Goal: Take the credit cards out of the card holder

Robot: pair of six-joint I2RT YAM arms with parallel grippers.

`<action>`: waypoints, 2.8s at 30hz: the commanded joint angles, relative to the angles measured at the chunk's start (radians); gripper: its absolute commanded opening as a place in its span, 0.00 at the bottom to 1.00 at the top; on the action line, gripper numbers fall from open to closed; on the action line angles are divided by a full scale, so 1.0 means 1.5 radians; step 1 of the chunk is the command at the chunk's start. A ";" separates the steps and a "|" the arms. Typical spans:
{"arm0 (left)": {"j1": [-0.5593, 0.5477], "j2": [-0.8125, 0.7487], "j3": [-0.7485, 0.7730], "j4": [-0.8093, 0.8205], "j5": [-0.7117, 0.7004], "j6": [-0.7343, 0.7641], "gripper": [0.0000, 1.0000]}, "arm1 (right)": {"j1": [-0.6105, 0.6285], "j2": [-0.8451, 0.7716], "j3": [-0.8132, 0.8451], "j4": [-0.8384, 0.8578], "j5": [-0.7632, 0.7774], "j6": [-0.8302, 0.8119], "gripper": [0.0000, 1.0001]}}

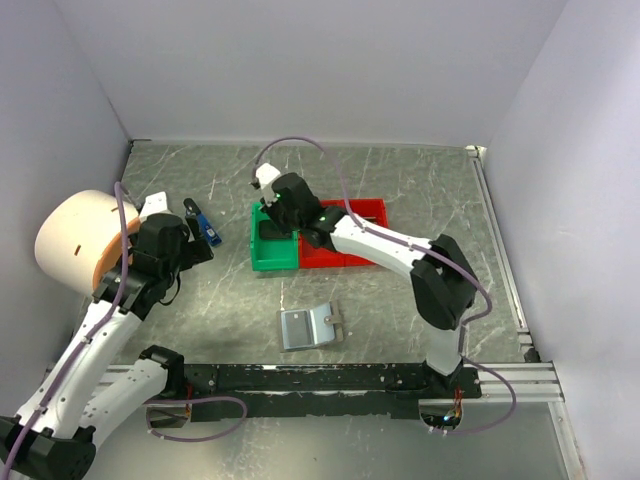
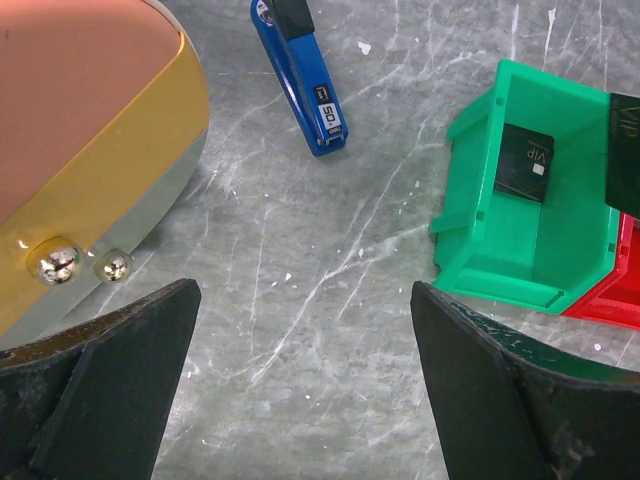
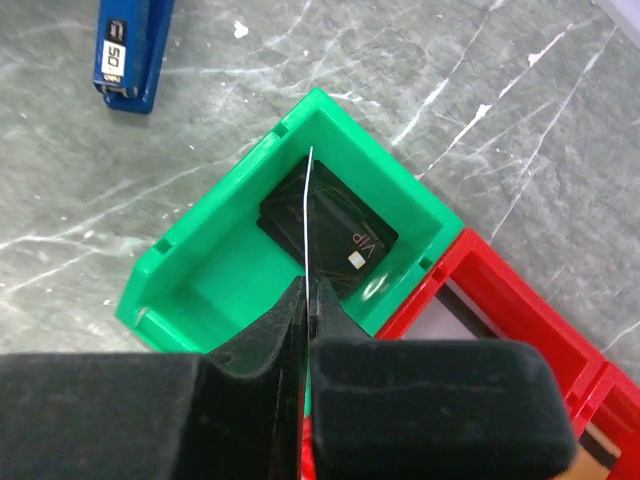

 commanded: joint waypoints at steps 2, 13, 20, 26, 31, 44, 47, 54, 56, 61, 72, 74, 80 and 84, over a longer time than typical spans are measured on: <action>0.004 -0.005 0.006 0.000 -0.019 -0.006 0.99 | 0.025 0.067 0.071 -0.081 0.009 -0.168 0.00; 0.004 -0.011 0.014 -0.011 -0.015 0.000 0.99 | 0.052 0.117 0.048 0.008 0.107 -0.370 0.00; 0.004 -0.023 0.009 -0.006 -0.017 0.001 0.99 | 0.052 0.179 0.074 0.013 0.145 -0.448 0.00; 0.004 -0.011 0.013 -0.013 -0.022 -0.003 0.99 | 0.050 0.213 0.102 0.025 0.165 -0.489 0.00; 0.005 -0.016 0.013 -0.013 -0.027 -0.004 0.99 | 0.046 0.233 0.102 0.039 0.158 -0.515 0.00; 0.007 -0.052 0.007 -0.008 -0.044 -0.009 0.99 | 0.021 0.273 0.107 0.065 0.127 -0.524 0.04; 0.008 -0.051 0.007 -0.009 -0.040 -0.008 0.99 | 0.020 0.276 0.106 0.056 0.121 -0.522 0.11; 0.008 -0.042 0.009 -0.011 -0.034 -0.008 0.99 | 0.020 0.267 0.090 0.026 0.103 -0.521 0.34; 0.008 -0.042 0.009 -0.011 -0.035 -0.007 0.99 | 0.018 0.262 0.091 0.023 0.107 -0.515 0.35; 0.008 -0.041 0.007 -0.009 -0.031 -0.006 0.99 | 0.017 0.243 0.106 0.001 0.095 -0.483 0.36; 0.008 -0.032 0.008 -0.010 -0.026 -0.004 0.99 | 0.019 0.199 0.125 -0.045 0.048 -0.338 0.38; 0.008 -0.032 0.007 -0.009 -0.025 -0.004 0.99 | 0.018 0.193 0.139 -0.055 0.040 -0.269 0.38; 0.009 -0.034 0.008 -0.010 -0.026 -0.004 0.99 | 0.018 0.196 0.188 -0.117 0.003 0.034 0.22; 0.008 -0.034 0.007 -0.009 -0.023 -0.005 0.99 | 0.018 0.209 0.176 -0.134 0.025 0.194 0.09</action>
